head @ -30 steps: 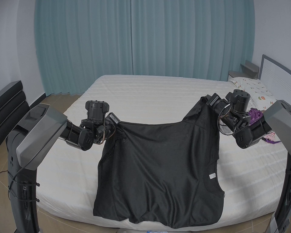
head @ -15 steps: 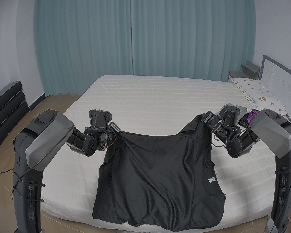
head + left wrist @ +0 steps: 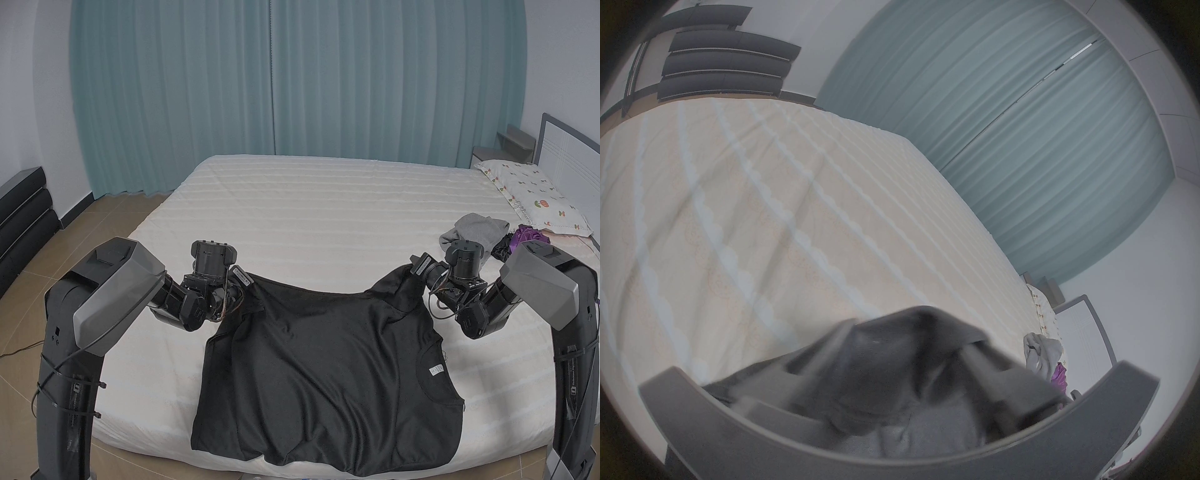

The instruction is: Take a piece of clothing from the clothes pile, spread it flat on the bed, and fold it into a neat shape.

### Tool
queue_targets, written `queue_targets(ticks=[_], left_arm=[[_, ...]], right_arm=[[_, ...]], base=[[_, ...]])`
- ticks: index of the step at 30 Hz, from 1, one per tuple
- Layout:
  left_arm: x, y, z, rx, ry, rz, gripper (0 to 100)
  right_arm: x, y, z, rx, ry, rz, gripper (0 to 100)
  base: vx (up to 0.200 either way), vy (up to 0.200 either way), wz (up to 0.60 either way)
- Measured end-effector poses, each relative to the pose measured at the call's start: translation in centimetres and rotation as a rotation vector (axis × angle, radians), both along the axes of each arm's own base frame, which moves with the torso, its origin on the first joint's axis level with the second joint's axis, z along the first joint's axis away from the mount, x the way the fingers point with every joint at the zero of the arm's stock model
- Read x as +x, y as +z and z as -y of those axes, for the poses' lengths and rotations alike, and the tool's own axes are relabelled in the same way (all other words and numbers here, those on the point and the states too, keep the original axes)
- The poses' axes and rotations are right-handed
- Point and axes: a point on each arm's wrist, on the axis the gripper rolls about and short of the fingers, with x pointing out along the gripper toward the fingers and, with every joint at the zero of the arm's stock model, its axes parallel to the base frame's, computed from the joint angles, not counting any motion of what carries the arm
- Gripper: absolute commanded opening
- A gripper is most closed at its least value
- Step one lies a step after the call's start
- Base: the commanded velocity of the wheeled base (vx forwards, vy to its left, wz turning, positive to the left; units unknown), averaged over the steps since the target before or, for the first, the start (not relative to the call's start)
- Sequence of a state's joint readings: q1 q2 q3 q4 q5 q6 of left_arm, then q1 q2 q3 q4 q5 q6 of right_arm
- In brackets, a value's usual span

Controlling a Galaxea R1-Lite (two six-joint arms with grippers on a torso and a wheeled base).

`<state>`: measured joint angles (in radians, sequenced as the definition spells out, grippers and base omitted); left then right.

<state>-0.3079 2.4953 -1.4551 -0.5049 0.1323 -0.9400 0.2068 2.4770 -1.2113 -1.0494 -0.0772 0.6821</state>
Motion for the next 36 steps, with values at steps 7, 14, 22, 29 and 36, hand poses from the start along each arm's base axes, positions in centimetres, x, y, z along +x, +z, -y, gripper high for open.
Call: queue_targets(ticks=[7, 14, 22, 29, 36], left_arm=[[0.2, -0.7, -0.5, 0.004, 0.013, -0.012, 100], [0.3, 0.5, -1.2, 0.004, 0.048, 0.011, 100], [-0.5, 2.0, -2.2, 0.006, 0.060, 0.009, 100], [-1.5, 3.2, -3.1, -0.003, 0.049, 0.003, 100], [-3.1, 4.3, -4.1, -0.051, -0.032, -0.049, 100]], right_arm=[[-0.1, -0.9, 0.5, 0.014, -0.014, -0.031, 100], [-0.1, 0.6, 1.7, 0.072, -0.053, -0.012, 100], [-1.4, 1.4, 2.6, 0.071, -0.051, -0.053, 100], [-2.7, 2.5, 3.7, 0.082, -0.026, -0.091, 100], [-4.7, 2.6, 4.3, 0.094, 0.029, -0.144, 100]], base=[[0.000, 0.000, 0.00], [0.000, 0.000, 0.00], [0.000, 0.000, 0.00], [0.000, 0.000, 0.00], [0.000, 0.000, 0.00]])
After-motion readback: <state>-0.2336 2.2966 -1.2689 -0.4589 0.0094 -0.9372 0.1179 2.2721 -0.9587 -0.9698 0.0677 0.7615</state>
